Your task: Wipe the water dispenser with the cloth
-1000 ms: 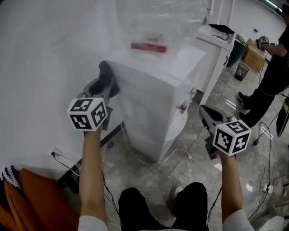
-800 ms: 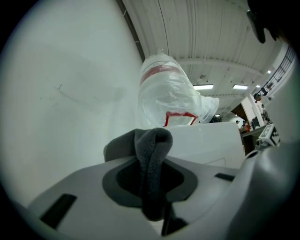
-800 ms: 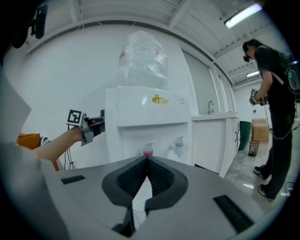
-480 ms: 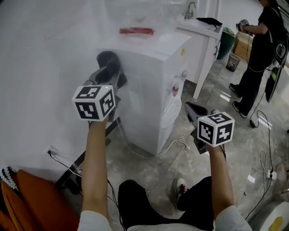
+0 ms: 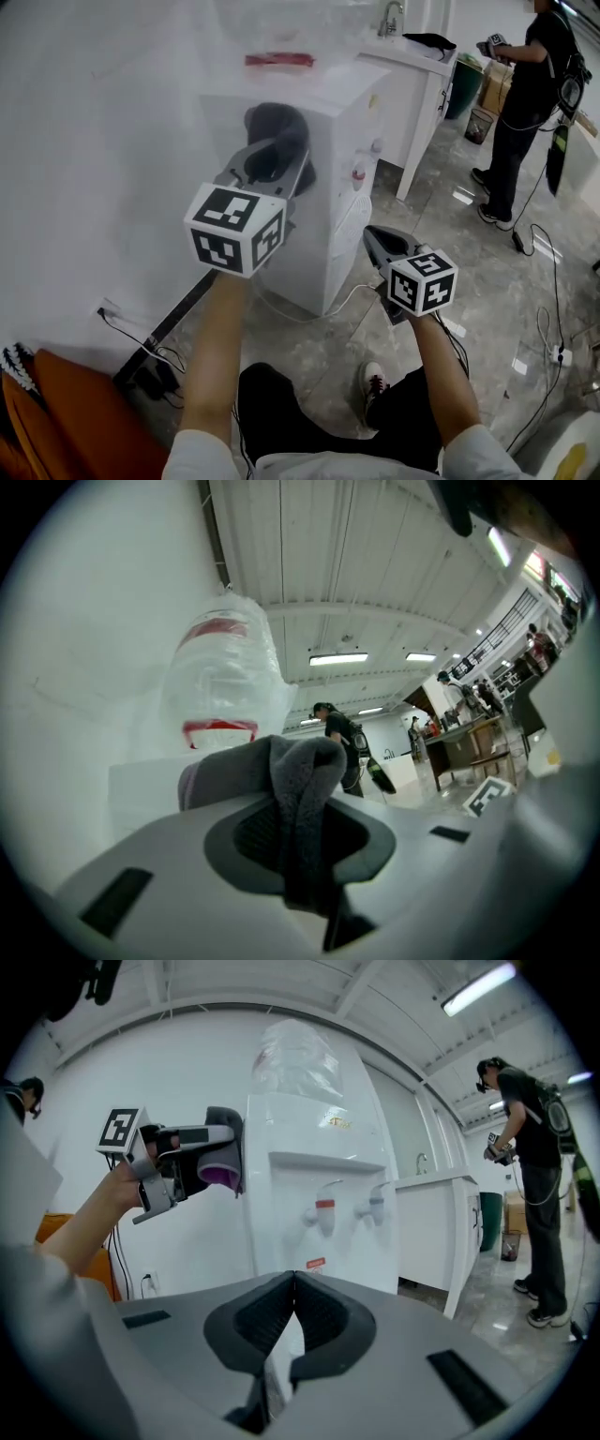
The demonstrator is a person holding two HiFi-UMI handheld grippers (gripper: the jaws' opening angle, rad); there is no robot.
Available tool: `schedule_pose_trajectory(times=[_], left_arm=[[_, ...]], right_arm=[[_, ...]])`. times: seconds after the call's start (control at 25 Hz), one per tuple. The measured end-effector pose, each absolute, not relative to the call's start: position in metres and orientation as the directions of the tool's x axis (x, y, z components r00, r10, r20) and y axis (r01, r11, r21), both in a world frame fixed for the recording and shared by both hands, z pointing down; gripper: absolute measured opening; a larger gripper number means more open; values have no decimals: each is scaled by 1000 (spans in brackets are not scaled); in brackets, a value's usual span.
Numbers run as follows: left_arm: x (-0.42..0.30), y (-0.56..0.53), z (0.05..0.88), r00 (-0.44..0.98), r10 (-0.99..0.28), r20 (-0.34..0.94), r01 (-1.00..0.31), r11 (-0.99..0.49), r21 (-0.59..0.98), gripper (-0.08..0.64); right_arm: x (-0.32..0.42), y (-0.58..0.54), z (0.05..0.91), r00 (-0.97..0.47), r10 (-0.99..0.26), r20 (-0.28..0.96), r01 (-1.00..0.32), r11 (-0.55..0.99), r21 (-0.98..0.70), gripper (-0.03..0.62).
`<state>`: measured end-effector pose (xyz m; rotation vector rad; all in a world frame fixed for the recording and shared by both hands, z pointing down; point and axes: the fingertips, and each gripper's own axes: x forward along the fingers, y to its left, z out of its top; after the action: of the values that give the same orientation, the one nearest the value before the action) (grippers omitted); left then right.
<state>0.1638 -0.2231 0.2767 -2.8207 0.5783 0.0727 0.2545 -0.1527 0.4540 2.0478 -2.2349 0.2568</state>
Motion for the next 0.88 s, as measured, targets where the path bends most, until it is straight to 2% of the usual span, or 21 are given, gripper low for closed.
schedule_pose_trajectory(times=[0.2, 0.32, 0.6, 0.88], left_arm=[[185, -187, 301, 967, -250, -37, -250, -925, -284, 77], [190, -179, 321, 974, -223, -32, -223, -934, -278, 77], [168, -232, 389, 919, -393, 6, -382, -896, -228, 77], [142, -282, 419, 883, -467, 49, -453, -874, -176, 77]], right_arm=[[234, -151, 461, -136, -975, 175, -991, 134, -20, 15], [229, -147, 460, -128, -980, 151, -992, 127, -20, 15], [235, -142, 471, -125, -974, 191, -992, 120, -37, 15], [226, -142, 476, -185, -966, 182, -982, 175, -72, 15]])
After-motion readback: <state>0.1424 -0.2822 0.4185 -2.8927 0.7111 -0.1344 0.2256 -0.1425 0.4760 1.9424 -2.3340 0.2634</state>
